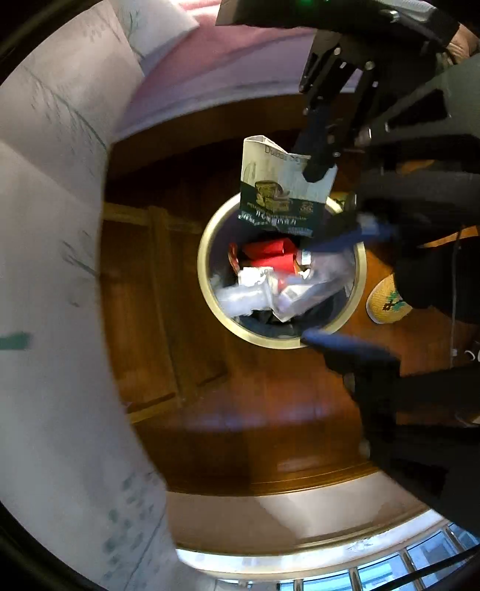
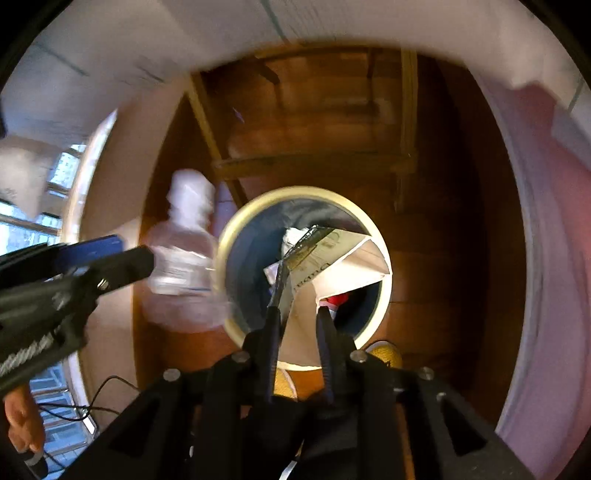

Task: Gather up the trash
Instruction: 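Carry bottle and chocolate box over the bin and open both tools, then raise both tools from the bin back toward the table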

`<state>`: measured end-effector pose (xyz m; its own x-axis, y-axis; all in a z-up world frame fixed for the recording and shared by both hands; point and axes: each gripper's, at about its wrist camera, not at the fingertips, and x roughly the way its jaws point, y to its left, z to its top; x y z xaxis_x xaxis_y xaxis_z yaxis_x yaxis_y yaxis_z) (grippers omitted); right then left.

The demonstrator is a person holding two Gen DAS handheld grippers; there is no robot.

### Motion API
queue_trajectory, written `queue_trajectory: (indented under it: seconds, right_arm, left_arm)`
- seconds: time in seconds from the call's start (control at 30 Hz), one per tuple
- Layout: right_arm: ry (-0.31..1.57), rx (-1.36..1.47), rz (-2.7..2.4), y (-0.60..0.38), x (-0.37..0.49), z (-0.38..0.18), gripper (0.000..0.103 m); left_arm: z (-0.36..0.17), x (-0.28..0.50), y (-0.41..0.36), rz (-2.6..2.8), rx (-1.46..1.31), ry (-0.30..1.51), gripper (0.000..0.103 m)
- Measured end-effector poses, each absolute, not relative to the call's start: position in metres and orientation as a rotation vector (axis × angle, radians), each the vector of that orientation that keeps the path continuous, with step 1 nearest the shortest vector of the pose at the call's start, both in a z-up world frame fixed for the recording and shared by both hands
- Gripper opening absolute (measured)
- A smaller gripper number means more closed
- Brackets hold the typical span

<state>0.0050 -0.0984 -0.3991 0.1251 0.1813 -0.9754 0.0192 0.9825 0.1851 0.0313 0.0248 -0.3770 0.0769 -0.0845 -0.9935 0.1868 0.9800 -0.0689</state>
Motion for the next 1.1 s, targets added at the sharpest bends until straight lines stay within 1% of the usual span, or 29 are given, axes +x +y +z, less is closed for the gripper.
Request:
queue_trajectory:
  seconds: [0.03, 0.13, 0.2, 0.4, 0.43, 0.5, 0.6, 0.73, 0.83, 0.93, 1.1]
  right_arm:
    - [1.454, 0.166, 0.108, -0.100, 0.008, -0.407, 0.021]
    - [1.458, 0.170, 0.095, -0.102, 0.011, -0.420, 0.022]
    - [1.450, 0.182, 0.099, -0.104, 0.009, -0.423, 0.029]
    - [1.431, 0.214, 0.089, -0.115, 0.005, -0.417, 0.032]
    - [1.427, 0.219, 0.087, -0.116, 0.005, -0.413, 0.033]
    - [1.425, 0.219, 0.081, -0.117, 0.008, -0.405, 0.044]
    - [1.419, 0.223, 0.079, -0.118, 0.009, -0.392, 0.045]
    - [1.396, 0.226, 0.089, -0.116, 0.010, -0.362, 0.045]
    - [1.366, 0.219, 0.103, -0.112, 0.012, -0.328, 0.045]
    - [1.343, 0.213, 0.112, -0.109, 0.013, -0.298, 0.045]
    - [1.305, 0.192, 0.135, -0.105, 0.015, -0.247, 0.045]
  left_arm:
    - [-0.381, 0.031, 0.026, -0.192, 0.082, 1.481, 0.059]
    - [-0.386, 0.032, 0.027, -0.174, 0.072, 1.472, 0.060]
    - [-0.388, 0.031, 0.027, -0.156, 0.081, 1.462, 0.060]
    - [-0.373, 0.026, 0.028, -0.115, 0.081, 1.416, 0.060]
    - [-0.368, 0.026, 0.027, -0.108, 0.077, 1.411, 0.060]
    - [-0.357, 0.027, 0.026, -0.094, 0.069, 1.403, 0.060]
    - [-0.343, 0.026, 0.029, -0.082, 0.056, 1.393, 0.060]
    - [-0.309, 0.023, 0.035, -0.074, 0.037, 1.360, 0.060]
    - [-0.280, 0.020, 0.039, -0.074, 0.019, 1.345, 0.060]
    - [-0.254, 0.016, 0.042, -0.072, -0.002, 1.358, 0.062]
    - [-0.197, 0.014, 0.048, -0.055, -0.016, 1.335, 0.062]
